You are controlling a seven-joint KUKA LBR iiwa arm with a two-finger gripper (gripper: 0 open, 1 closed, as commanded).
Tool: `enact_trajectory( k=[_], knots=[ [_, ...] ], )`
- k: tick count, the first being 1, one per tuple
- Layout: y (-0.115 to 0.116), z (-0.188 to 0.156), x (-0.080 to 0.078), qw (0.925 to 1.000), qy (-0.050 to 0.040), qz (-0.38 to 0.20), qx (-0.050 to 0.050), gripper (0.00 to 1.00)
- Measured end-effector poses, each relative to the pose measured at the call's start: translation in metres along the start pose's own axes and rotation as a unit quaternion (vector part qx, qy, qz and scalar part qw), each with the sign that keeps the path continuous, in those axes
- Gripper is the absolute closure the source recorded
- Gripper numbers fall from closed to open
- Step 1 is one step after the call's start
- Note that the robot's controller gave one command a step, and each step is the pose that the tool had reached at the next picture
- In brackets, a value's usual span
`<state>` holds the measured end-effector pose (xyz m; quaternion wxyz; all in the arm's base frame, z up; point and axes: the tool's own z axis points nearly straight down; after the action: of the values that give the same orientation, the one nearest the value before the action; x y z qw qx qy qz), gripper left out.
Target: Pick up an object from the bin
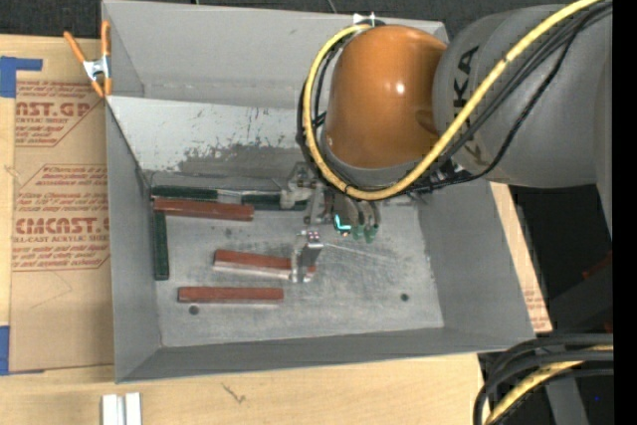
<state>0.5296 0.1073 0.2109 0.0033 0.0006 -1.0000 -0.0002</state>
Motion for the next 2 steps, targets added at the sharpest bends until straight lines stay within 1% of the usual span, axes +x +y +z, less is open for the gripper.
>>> enact_trajectory(
  k=[1,2],
  knots=[
    [0.000,-0.002,-0.001,1.0000,-0.0016,0.000,0.000,0.00],
    [0.010,-0.005,-0.001,0.9988,-0.0039,-0.048,0.001,0.00]
  ],
)
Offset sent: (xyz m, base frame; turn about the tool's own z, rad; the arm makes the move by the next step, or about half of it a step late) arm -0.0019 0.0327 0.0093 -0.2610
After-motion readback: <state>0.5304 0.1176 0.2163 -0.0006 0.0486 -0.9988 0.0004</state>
